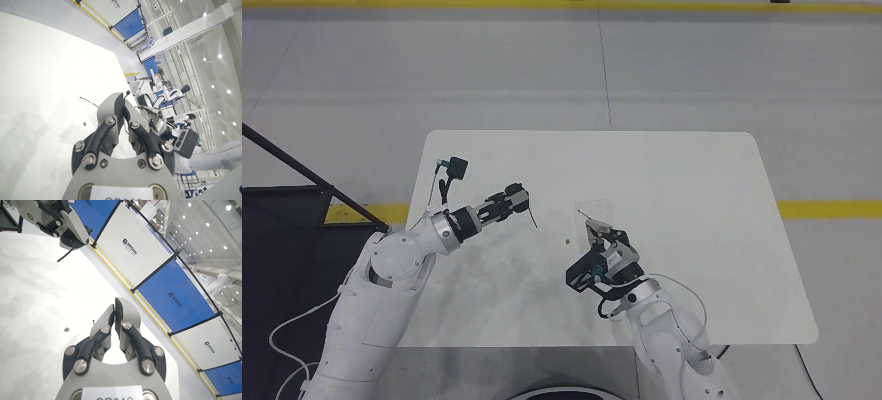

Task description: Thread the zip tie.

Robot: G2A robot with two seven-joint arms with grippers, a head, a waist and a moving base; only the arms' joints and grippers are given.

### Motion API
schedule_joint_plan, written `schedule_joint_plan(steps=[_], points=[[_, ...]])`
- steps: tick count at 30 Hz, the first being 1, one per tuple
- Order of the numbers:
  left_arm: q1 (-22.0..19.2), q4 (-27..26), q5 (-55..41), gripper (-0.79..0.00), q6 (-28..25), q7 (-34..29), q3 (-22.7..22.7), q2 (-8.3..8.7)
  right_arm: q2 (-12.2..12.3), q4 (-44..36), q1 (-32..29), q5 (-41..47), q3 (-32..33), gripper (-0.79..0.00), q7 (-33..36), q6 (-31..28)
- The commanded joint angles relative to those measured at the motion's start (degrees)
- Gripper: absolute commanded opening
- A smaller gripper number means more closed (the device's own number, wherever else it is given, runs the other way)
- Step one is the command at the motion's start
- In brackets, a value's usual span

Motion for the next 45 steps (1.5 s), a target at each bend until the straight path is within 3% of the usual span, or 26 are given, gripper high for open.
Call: schedule_joint_plan(steps=[1,8,19,27,45], points=[[0.0,0.0,0.0,-0.785,0.0,0.0,0.0,0.0,0.0,0.0,0.0,0.0,0.0,-0.785,0.0,0.0],[0.1,-1.0,1.0,-0.785,0.0,-0.1,0.2,0.08,0.1,-0.8,-0.3,-0.2,0.2,-0.785,-2.3,0.4],[-5.5,0.3,6.5,-0.785,-3.7,-10.3,1.7,1.0,1.2,-2.4,-2.7,6.7,5.3,-0.785,-20.3,0.3],[-10.0,3.0,5.1,-0.785,-9.8,-16.6,4.7,1.22,2.3,-2.6,-4.2,9.2,8.0,-0.785,-31.9,-4.9],[-10.4,3.2,5.1,-0.785,-9.9,-16.5,4.9,1.22,2.5,-2.6,-4.5,8.5,8.6,-0.785,-31.8,-5.0]])
